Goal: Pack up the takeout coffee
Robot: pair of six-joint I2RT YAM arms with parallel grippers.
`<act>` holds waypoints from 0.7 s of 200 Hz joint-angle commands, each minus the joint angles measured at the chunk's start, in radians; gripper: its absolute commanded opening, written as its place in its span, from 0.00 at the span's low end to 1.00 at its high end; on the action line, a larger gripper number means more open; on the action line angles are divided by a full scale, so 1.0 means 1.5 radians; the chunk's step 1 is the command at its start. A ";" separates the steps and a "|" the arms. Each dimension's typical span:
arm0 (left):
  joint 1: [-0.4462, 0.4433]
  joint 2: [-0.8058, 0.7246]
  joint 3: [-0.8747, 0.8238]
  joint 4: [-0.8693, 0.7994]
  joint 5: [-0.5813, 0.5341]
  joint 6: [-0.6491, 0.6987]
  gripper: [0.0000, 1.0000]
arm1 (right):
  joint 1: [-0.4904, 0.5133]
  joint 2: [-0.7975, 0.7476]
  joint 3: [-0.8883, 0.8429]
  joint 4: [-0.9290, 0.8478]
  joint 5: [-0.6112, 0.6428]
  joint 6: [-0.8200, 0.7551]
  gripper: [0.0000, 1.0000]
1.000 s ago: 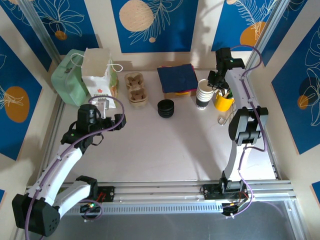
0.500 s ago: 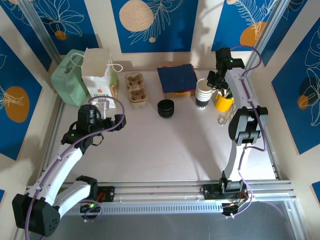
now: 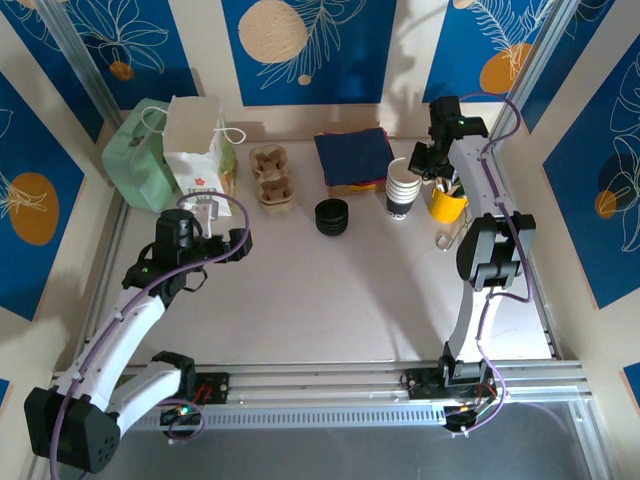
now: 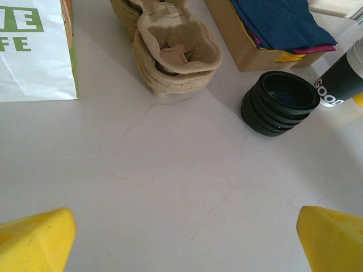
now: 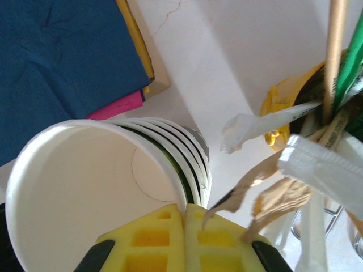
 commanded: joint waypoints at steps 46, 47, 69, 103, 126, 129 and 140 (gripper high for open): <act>-0.004 -0.012 -0.002 0.000 0.001 0.004 0.99 | 0.017 -0.063 -0.035 0.008 -0.060 0.028 0.02; -0.004 -0.012 -0.002 0.000 0.001 0.004 0.99 | 0.017 -0.064 -0.035 0.007 -0.060 0.028 0.02; -0.004 -0.017 -0.003 -0.002 0.000 0.002 1.00 | 0.020 -0.070 -0.031 0.006 -0.058 0.029 0.02; -0.004 -0.028 0.000 -0.008 -0.001 0.001 0.99 | 0.023 -0.082 -0.008 -0.012 -0.047 0.025 0.02; -0.004 -0.036 0.002 -0.012 -0.003 0.000 0.99 | 0.027 -0.093 0.024 -0.036 -0.039 0.021 0.02; -0.004 -0.036 0.003 -0.013 -0.003 0.000 1.00 | 0.027 -0.094 0.029 -0.040 -0.039 0.020 0.02; -0.004 -0.038 0.005 -0.015 -0.004 0.000 0.99 | 0.030 -0.100 0.049 -0.055 -0.038 0.016 0.02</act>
